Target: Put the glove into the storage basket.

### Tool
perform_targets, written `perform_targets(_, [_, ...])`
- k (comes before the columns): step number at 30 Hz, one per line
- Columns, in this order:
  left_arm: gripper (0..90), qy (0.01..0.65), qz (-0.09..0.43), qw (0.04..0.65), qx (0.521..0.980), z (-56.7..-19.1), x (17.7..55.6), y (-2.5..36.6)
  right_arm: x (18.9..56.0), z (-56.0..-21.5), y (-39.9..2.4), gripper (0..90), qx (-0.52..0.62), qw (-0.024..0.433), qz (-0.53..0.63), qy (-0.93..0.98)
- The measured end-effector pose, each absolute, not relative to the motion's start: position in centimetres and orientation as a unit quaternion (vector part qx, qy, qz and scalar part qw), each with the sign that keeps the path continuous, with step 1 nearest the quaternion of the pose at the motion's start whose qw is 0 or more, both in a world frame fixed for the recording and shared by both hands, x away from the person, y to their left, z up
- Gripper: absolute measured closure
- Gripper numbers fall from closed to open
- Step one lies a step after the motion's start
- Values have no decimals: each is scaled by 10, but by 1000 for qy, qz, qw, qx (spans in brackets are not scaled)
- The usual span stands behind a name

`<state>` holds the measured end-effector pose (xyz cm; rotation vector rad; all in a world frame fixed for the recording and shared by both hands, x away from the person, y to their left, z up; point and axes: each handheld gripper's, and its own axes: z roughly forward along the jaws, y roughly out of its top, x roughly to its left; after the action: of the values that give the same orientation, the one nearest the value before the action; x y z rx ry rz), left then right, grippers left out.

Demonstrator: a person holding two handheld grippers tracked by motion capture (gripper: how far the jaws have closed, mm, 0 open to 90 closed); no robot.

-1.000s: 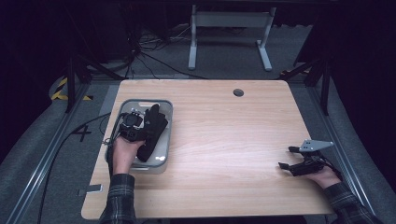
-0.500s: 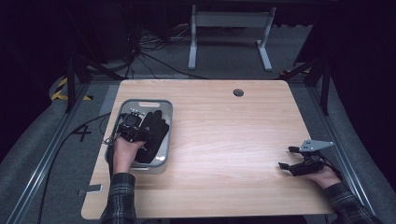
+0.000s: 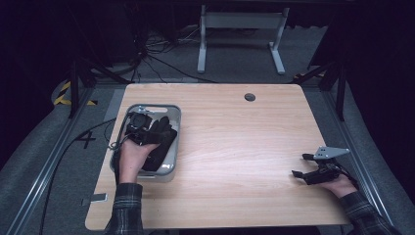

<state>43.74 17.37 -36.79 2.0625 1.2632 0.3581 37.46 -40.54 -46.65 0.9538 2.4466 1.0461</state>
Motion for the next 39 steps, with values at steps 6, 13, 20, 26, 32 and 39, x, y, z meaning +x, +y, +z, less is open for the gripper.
perform_targets(6, [163,460,130,360,801,-358,436,151,375,-466,-405,139,333,157,365,855])
perform_targets(13, [163,435,121,385,805,-354,430,124,375,-466,-405,139,333,157,366,855])
perform_targets(20, [160,408,109,401,813,-358,421,94,375,-466,-405,139,333,157,365,855])
perform_targets(26, [157,390,101,404,821,-365,414,67,374,-466,-405,139,334,156,365,855])
perform_targets(32, [149,369,95,404,832,-375,406,40,374,-466,-405,138,334,156,365,855])
perform_targets(39, [141,347,89,403,842,-389,396,12,374,-466,-405,137,333,156,365,855])
